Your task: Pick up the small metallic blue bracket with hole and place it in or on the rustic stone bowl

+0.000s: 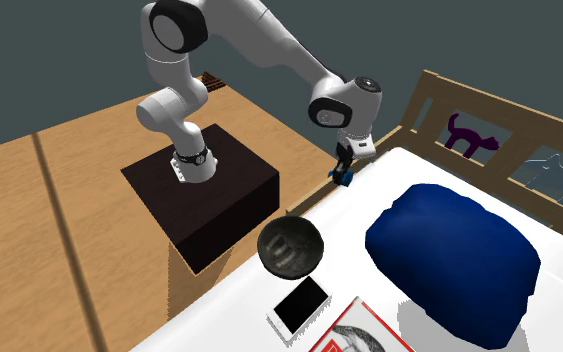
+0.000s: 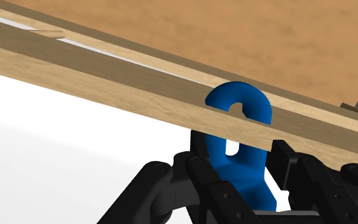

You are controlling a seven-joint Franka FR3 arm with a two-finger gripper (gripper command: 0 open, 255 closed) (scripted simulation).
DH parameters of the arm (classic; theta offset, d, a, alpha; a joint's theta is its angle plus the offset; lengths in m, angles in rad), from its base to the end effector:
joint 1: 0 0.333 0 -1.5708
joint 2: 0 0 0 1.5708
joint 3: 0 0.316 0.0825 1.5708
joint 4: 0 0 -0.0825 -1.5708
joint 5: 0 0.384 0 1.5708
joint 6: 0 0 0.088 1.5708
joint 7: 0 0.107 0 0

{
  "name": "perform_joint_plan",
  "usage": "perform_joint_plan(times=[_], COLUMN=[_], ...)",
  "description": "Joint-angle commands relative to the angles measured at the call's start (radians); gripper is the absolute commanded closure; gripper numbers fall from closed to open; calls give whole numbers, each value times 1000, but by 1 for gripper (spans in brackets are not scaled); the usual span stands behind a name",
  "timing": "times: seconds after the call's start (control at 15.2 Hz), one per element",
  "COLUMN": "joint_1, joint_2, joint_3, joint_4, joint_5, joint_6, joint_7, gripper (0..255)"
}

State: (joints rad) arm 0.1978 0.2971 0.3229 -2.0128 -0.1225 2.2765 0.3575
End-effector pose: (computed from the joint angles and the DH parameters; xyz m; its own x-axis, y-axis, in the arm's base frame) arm 0.5211 0.2886 0.3120 0.9733 0.2289 -0.0145 0.2290 -0.9734 0.0042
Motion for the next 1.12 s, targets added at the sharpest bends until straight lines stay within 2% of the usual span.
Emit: perform_joint_plan(times=[0.0, 1.06], joint_1=[-4, -15], joint_2=[-16, -121], joint_3=[2, 16], joint_4=[8, 100], joint_5=[8, 56], joint_6=[-23, -213], joint_7=[-7, -39], gripper=[255, 255])
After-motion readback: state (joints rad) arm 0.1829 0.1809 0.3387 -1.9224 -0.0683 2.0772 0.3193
